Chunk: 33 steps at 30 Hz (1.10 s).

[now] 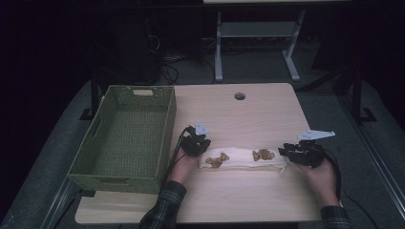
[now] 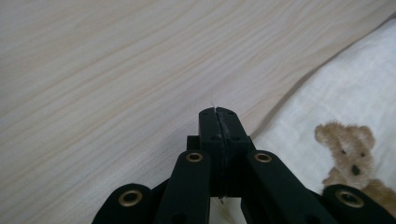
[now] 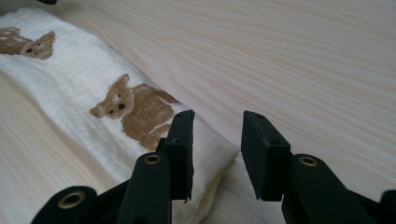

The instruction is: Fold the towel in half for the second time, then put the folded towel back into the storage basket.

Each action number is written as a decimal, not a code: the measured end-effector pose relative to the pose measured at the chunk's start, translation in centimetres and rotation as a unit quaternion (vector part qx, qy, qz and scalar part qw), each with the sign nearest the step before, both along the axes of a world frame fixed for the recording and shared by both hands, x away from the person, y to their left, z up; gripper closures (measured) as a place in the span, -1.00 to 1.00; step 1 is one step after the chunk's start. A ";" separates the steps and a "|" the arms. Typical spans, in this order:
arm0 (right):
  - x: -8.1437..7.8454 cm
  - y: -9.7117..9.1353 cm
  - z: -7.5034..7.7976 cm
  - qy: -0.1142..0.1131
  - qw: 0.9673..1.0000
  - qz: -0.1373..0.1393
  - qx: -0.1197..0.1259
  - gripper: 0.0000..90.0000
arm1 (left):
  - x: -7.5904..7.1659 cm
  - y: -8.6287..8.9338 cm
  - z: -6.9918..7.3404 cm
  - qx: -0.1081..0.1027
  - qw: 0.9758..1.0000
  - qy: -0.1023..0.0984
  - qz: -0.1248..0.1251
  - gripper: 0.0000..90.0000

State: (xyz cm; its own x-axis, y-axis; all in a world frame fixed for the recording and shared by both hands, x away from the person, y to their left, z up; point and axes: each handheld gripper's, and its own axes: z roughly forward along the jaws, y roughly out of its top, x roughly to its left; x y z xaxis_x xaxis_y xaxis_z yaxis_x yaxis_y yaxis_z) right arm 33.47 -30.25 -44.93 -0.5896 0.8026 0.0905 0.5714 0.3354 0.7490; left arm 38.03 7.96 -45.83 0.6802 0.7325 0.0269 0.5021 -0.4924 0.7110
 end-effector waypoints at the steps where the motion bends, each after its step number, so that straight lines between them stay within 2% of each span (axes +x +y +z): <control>1: 0.0 0.0 0.0 0.000 1.000 0.000 0.000 0.42 | 0.0 -0.1 -0.2 0.009 1.000 0.003 -0.002 0.99; 4: -0.1 -0.2 0.0 -0.001 1.000 0.001 0.002 0.43 | -0.2 -0.3 -0.6 0.023 1.000 0.018 -0.009 1.00; 6: -0.1 -0.2 0.1 -0.004 1.000 0.000 0.002 0.43 | -0.4 -0.3 -0.7 0.021 1.000 0.018 -0.010 1.00; 10: -0.2 -0.4 0.2 -0.006 1.000 -0.002 0.005 0.43 | -1.0 -0.3 -0.5 0.032 0.999 0.023 -0.018 1.00; 13: -0.4 -0.3 0.3 -0.007 1.000 -0.001 0.004 0.45 | -1.7 -0.2 -0.5 0.032 0.999 0.027 -0.024 1.00; 22: -1.1 -0.4 0.5 -0.009 1.000 0.006 0.003 0.46 | -4.4 0.0 -0.4 0.024 0.998 0.041 -0.045 1.00; 33: -2.8 -0.4 0.5 0.000 1.000 0.012 -0.005 0.54 | -7.6 0.0 -0.6 -0.006 0.997 0.054 -0.062 1.00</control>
State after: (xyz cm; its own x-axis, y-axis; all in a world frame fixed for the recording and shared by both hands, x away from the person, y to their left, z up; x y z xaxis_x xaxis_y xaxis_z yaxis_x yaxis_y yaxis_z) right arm 30.63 -30.70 -44.46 -0.6090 0.7889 0.0821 0.5627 0.3567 0.7457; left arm 30.44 8.00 -46.41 0.7644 0.6419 -0.0600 0.5115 -0.5472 0.6626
